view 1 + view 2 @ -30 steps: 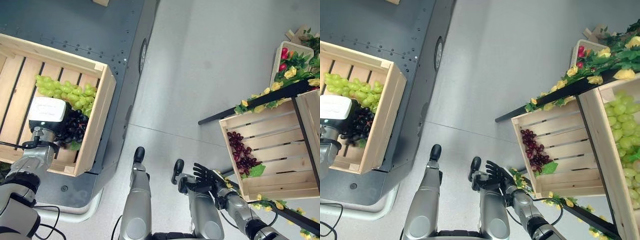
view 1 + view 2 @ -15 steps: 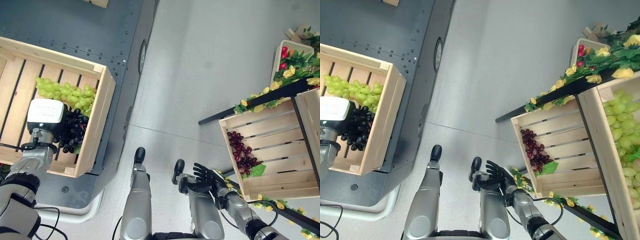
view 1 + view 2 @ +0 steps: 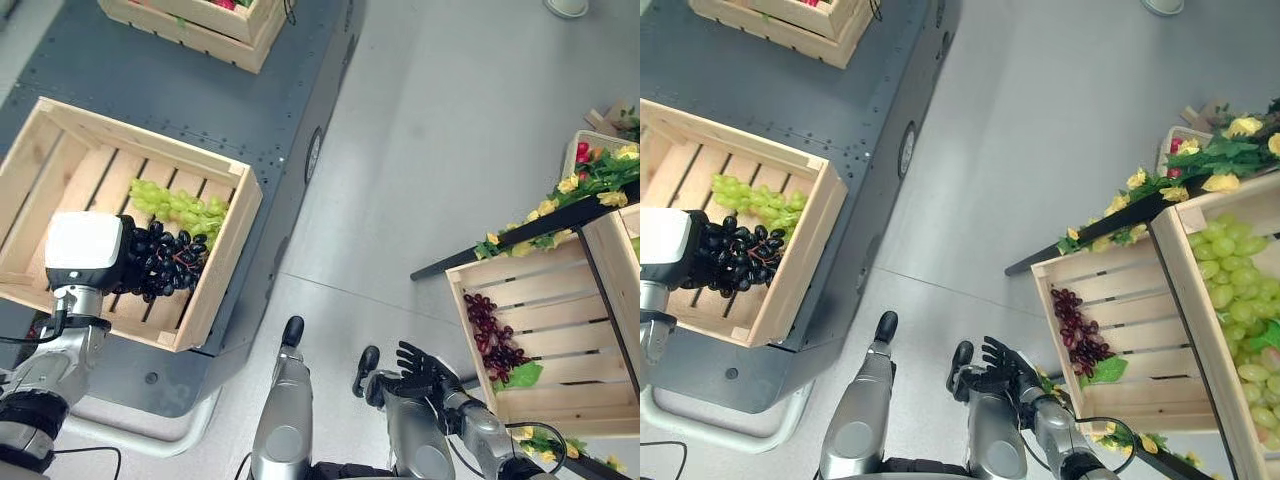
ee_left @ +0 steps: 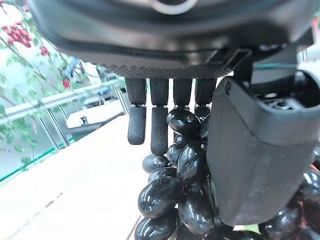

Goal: Pick up the fruits from the basket on one side to the basket on the other side

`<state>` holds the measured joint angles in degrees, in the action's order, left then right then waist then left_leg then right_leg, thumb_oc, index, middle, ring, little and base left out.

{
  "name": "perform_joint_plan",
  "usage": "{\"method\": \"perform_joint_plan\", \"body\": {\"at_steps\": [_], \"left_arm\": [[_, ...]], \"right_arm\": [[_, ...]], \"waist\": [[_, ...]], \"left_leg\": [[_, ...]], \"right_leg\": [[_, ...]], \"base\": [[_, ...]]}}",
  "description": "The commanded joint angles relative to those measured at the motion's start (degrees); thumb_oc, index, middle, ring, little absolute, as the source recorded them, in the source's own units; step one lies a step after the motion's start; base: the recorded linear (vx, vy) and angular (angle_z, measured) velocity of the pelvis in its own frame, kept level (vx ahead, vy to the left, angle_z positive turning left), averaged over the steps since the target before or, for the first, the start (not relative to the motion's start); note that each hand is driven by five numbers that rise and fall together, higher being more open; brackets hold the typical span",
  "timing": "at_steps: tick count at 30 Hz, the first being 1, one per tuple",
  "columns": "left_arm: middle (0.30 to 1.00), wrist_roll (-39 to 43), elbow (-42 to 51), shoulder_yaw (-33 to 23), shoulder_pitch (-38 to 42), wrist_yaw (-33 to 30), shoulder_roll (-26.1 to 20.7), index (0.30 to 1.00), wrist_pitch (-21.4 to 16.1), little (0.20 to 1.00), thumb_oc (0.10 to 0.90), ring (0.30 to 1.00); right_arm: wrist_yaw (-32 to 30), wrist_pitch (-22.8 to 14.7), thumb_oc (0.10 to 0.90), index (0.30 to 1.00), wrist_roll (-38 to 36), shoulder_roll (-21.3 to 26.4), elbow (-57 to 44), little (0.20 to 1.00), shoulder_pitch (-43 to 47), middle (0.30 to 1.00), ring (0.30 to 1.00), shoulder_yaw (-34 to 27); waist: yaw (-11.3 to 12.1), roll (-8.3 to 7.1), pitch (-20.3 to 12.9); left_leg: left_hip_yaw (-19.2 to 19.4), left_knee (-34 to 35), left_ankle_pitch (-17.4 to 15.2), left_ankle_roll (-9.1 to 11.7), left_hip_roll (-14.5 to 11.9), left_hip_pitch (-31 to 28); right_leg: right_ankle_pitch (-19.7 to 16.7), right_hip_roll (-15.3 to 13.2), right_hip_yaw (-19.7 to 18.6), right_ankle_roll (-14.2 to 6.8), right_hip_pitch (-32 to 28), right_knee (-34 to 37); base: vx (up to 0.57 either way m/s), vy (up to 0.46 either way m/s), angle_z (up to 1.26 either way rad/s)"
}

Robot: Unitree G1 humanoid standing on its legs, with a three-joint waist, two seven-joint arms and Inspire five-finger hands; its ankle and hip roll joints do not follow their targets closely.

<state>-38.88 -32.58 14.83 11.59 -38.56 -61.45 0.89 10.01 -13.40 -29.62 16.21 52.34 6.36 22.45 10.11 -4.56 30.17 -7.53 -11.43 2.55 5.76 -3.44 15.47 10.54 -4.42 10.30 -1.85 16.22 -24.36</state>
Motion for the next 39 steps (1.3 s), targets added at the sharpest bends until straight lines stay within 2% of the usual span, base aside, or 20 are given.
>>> {"method": "perform_joint_plan", "body": {"at_steps": [1,4,8,11,15,20,27,30,39], "left_arm": [[0.3,-1.56,6.07,-9.32,-0.85,-4.12,-5.65,0.3,2.91,0.3,0.4,0.3],[0.3,-2.23,9.6,-10.94,-2.84,-3.92,-6.39,0.3,3.33,0.3,0.4,0.3],[0.3,-2.79,13.97,-13.3,-5.56,-3.91,-6.55,0.3,4.45,0.3,0.4,0.3],[0.3,-5.07,18.56,-15.05,-7.3,-2.09,-6.17,0.3,4.07,0.3,0.4,0.3],[0.3,-6.92,22.03,-15.43,-7.62,-2.11,-6.25,0.3,1.47,0.3,0.4,0.3],[0.3,-10.7,26.53,-13.92,-5.51,0.89,-7.1,0.3,-2.58,0.3,0.4,0.3],[0.3,-12.93,32.65,-7.6,1.99,6.52,-8.32,0.3,-6.96,0.3,0.4,0.3],[0.3,-14.05,34.21,-4.92,4.68,8.42,-7.92,0.3,-7.95,0.3,0.4,0.3],[0.3,-17.69,38.88,3.32,13.91,16.0,-6.46,0.3,-13.08,0.3,0.4,0.3]], "right_arm": [[-0.17,-2.31,0.8,0.9,-1.59,2.52,-5.15,0.9,-4.64,0.9,0.9,-2.38],[-0.11,-3.37,0.8,0.9,-2.13,2.88,-7.58,0.9,-5.05,0.9,0.9,-2.76],[-1.25,-2.96,0.8,0.9,-3.34,3.78,-14.46,0.9,-5.84,0.9,0.9,-2.9],[-3.65,-2.17,0.8,0.9,-3.97,4.56,-24.82,0.9,-6.71,0.9,0.9,-3.26],[-2.96,-4.95,0.8,0.9,-2.25,6.82,-35.91,0.9,-6.61,0.9,0.9,-3.13],[0.52,-4.2,0.8,0.9,-3.17,10.78,-46.83,0.9,-4.02,0.9,0.9,-3.61],[4.65,-1.78,0.8,0.9,-6.29,16.9,-58.47,0.9,2.66,0.9,0.9,-2.46],[3.8,0.51,0.8,0.9,-6.8,18.57,-62.39,0.9,5.96,0.9,0.9,-1.08],[0.52,2.9,0.8,0.9,-9.55,21.46,-67.36,0.9,14.03,0.9,0.9,1.12]], "waist": [[-1.51,2.6,-8.57],[-1.34,2.75,-11.0],[-1.35,3.04,-13.67],[-1.63,3.39,-16.48],[-2.56,3.75,-19.58],[-3.12,3.91,-22.41],[-3.49,4.32,-25.6],[-3.66,4.27,-26.63],[-4.26,4.6,-29.07]], "left_leg": [[3.03,-2.51,-0.73,-5.41,6.75,2.99],[2.45,0.47,0.11,-5.28,6.81,0.47],[1.32,3.65,1.22,-5.13,6.89,-1.93],[0.18,7.61,3.15,-4.84,6.61,-3.9],[0.23,11.81,4.93,-4.61,6.08,-5.56],[0.01,14.25,5.33,-4.58,5.8,-7.13],[0.31,16.05,4.55,-5.14,5.6,-9.86],[0.7,16.32,4.06,-5.33,5.52,-11.03],[2.15,16.43,2.61,-5.79,5.34,-13.0]], "right_leg": [[-3.92,3.8,4.64,3.63,-10.84,12.64],[-4.88,4.02,4.44,3.3,-13.55,15.91],[-6.08,3.97,4.3,2.88,-15.77,18.6],[-7.94,3.81,3.5,2.22,-17.56,21.72],[-9.55,3.65,2.71,1.59,-18.29,24.56],[-10.74,3.06,1.73,0.83,-18.58,26.78],[-12.14,2.01,1.13,-0.2,-18.65,28.78],[-12.62,1.55,1.18,-0.61,-18.69,29.26],[-13.43,0.21,0.94,-1.77,-18.24,29.36]], "base": [[0.03,-0.06,0.08],[0.02,-0.059,0.08],[0.03,-0.049,0.04],[0.04,-0.029,0.03],[0.01,-0.005,0.01],[0.0,-0.002,0.01],[0.01,-0.001,-0.01],[0.02,-0.004,0.0],[0.03,0.001,-0.01]]}}
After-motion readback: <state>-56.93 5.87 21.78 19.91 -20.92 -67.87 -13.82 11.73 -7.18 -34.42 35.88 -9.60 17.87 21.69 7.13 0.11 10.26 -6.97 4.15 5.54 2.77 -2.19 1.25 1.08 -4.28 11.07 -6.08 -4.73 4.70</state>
